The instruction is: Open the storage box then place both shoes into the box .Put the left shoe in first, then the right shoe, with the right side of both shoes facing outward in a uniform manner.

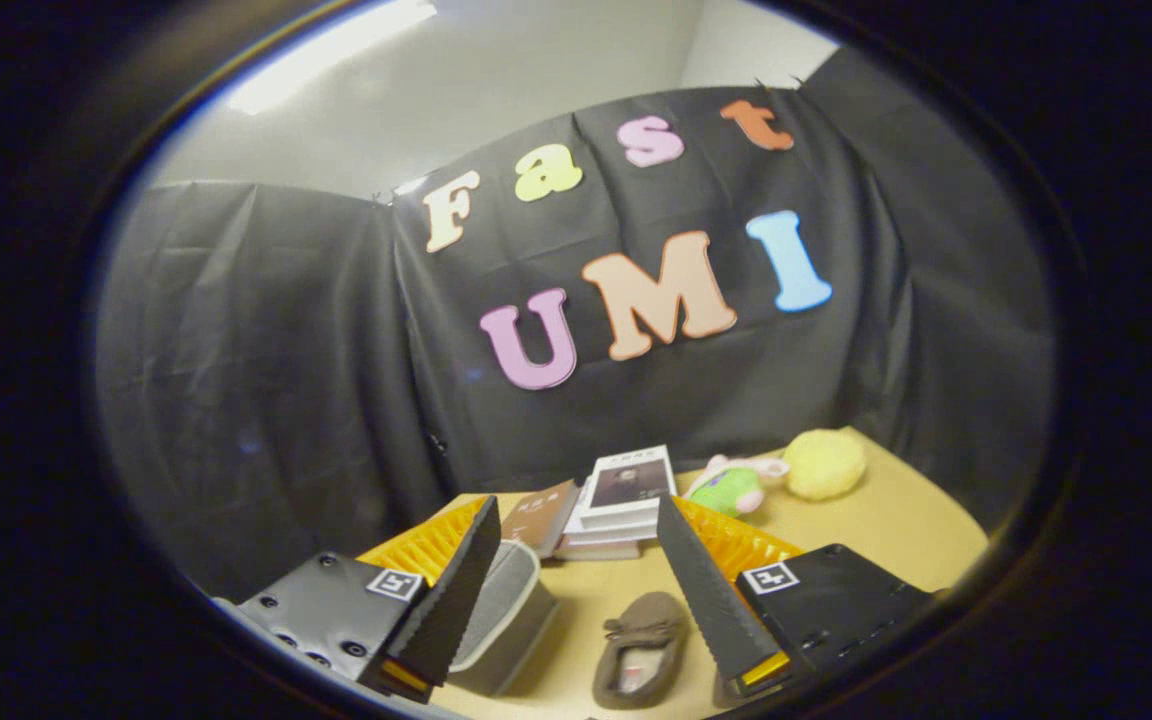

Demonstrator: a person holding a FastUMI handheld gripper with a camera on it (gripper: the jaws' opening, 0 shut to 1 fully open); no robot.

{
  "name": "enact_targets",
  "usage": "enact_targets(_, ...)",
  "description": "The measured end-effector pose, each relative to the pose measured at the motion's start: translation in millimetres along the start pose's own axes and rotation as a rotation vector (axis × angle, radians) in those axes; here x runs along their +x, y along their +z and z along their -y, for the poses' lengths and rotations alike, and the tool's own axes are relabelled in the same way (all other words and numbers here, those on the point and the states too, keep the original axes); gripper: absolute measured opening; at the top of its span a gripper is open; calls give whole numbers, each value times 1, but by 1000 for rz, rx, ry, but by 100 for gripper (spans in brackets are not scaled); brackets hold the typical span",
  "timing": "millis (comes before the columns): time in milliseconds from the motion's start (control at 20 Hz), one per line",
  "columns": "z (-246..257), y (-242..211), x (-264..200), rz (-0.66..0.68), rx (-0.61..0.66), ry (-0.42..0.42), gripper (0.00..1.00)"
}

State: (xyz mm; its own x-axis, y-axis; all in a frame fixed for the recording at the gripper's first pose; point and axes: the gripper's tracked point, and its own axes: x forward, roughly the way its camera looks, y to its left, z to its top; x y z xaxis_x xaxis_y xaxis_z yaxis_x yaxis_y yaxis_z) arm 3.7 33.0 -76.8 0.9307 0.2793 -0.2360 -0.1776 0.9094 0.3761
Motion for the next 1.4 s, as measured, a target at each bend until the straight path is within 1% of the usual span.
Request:
enact_targets(150, -8, -29, 8, -97, 131, 73, 100)
enact_targets(300, -18, -60, 16, -211, 299, 138, 100)
enact_targets(450, -41, -94, 20, -340, 481, 230, 100)
enact_targets(500, -44, -106, 20, -378, 526, 245, 99)
enact_targets(750, -68, -143, 28, -494, 743, 347, 98)
enact_targets(900, -75, -178, 25, -590, 831, 362, 98)
enact_targets(1100, -83, -218, 16, -713, 852, 367, 97)
enact_targets(1200, -87, -230, 15, -752, 862, 365, 85)
enact_targets(1300, -92, -226, 15, -764, 903, 388, 74)
enact_targets(1400, -89, -222, 17, -759, 916, 388, 63)
